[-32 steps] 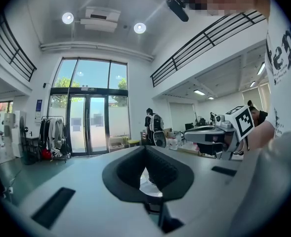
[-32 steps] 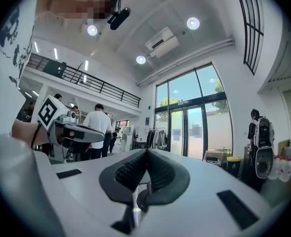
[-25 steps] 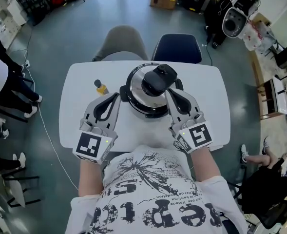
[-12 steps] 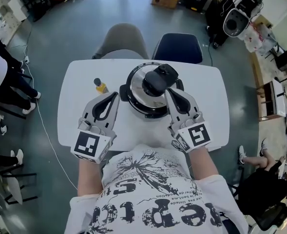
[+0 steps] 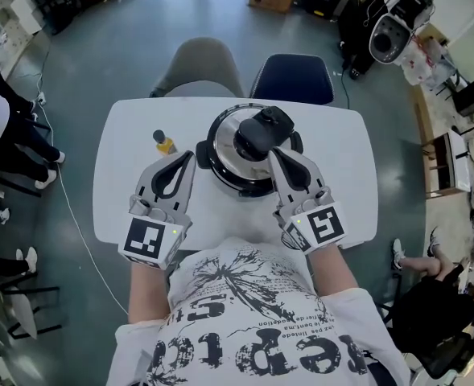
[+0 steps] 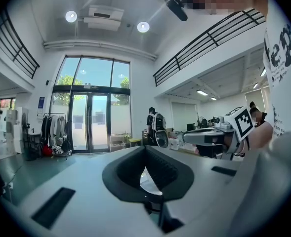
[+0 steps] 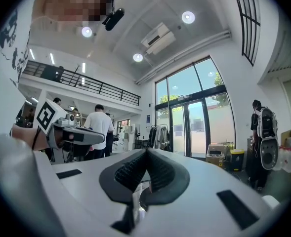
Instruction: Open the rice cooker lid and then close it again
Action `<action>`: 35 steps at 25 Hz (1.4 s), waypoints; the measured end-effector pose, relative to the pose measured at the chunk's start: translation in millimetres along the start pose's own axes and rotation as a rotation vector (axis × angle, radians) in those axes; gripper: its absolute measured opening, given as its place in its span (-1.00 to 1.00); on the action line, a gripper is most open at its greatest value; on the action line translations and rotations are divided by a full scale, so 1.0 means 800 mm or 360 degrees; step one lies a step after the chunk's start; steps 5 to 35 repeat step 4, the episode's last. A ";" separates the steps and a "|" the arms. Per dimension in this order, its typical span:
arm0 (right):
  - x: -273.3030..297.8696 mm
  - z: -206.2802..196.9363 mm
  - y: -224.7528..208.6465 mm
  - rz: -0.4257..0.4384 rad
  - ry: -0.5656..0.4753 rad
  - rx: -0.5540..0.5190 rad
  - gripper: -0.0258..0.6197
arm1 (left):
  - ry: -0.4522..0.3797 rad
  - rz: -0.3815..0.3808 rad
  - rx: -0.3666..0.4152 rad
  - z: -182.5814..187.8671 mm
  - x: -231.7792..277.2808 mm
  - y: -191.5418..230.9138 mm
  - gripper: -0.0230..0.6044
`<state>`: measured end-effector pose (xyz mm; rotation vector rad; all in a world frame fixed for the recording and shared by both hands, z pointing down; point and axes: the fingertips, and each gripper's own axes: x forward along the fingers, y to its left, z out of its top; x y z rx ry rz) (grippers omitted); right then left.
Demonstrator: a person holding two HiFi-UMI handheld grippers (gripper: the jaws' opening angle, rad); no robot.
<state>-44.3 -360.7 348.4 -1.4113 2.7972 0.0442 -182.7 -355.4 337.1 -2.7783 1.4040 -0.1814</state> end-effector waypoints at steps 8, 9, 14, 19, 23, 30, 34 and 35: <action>0.000 0.008 -0.004 -0.0002 -0.0024 0.0092 -0.89 | -0.0071 -0.0002 -0.0037 0.010 0.006 0.000 -0.88; 0.000 0.008 -0.004 -0.0002 -0.0024 0.0092 -0.89 | -0.0071 -0.0002 -0.0037 0.010 0.006 0.000 -0.88; 0.000 0.008 -0.004 -0.0002 -0.0024 0.0092 -0.89 | -0.0071 -0.0002 -0.0037 0.010 0.006 0.000 -0.88; 0.000 0.008 -0.004 -0.0002 -0.0024 0.0092 -0.89 | -0.0071 -0.0002 -0.0037 0.010 0.006 0.000 -0.88; 0.000 0.008 -0.004 -0.0002 -0.0024 0.0092 -0.89 | -0.0071 -0.0002 -0.0037 0.010 0.006 0.000 -0.88; 0.000 0.008 -0.004 -0.0002 -0.0024 0.0092 -0.89 | -0.0071 -0.0002 -0.0037 0.010 0.006 0.000 -0.88; 0.000 0.008 -0.004 -0.0002 -0.0024 0.0092 -0.89 | -0.0071 -0.0002 -0.0037 0.010 0.006 0.000 -0.88; 0.000 0.008 -0.004 -0.0002 -0.0024 0.0092 -0.89 | -0.0071 -0.0002 -0.0037 0.010 0.006 0.000 -0.88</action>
